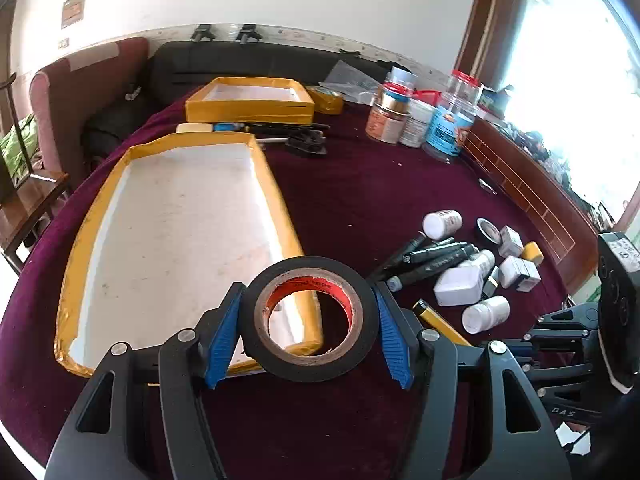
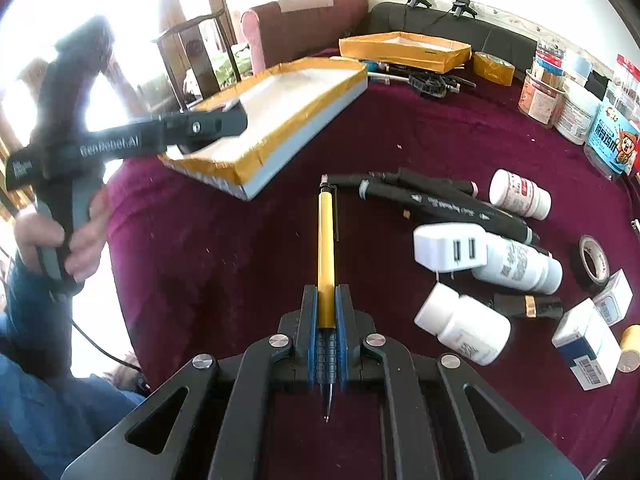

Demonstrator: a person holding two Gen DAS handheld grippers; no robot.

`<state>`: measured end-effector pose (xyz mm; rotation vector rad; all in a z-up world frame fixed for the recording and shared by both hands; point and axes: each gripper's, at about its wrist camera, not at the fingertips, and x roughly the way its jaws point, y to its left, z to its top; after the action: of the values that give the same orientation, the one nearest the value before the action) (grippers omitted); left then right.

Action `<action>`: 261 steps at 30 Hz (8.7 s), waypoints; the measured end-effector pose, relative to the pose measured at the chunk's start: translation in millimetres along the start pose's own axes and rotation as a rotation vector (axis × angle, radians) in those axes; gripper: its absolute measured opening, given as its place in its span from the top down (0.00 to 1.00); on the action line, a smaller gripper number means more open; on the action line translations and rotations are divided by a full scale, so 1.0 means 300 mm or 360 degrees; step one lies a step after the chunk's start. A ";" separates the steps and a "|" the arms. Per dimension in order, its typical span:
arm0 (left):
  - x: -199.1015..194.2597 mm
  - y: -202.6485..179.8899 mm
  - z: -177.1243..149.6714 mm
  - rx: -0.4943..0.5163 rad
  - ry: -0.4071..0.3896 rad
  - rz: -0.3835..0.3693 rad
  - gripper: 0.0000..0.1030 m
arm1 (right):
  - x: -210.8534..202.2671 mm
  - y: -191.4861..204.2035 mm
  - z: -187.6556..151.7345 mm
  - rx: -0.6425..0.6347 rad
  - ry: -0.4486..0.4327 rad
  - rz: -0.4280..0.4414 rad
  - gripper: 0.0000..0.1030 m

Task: Organize rigid objects
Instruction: 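Carry tape and pen over the white tray and open both grippers, then move both grippers back to the pile of spilled items, then grasp the white pill bottle with left gripper while right grasps the white charger, then carry the pill bottle and charger over the white tray with both grippers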

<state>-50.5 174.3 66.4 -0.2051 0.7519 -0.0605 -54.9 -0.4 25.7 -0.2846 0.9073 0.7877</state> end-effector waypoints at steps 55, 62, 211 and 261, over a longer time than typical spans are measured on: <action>0.431 0.589 0.381 -0.0445 0.0306 0.0208 0.38 | 0.635 0.019 0.799 0.0538 0.0042 0.0179 0.92; 0.343 0.536 0.329 -0.0438 0.0275 0.0139 0.37 | 0.485 -0.002 0.720 0.0525 -0.0048 0.0221 0.92; 0.044 -0.069 0.011 -0.0095 -0.0018 0.0023 0.70 | -0.030 -0.367 -0.036 0.0447 -0.0499 0.0067 0.66; 0.032 0.308 0.038 -0.0283 -0.0040 0.0208 0.70 | 0.125 0.107 0.387 0.0022 -0.0345 0.0230 0.65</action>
<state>-37.6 265.4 48.9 -0.3248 0.7445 0.1334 4.9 101.8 69.0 -0.1192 0.7342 0.9260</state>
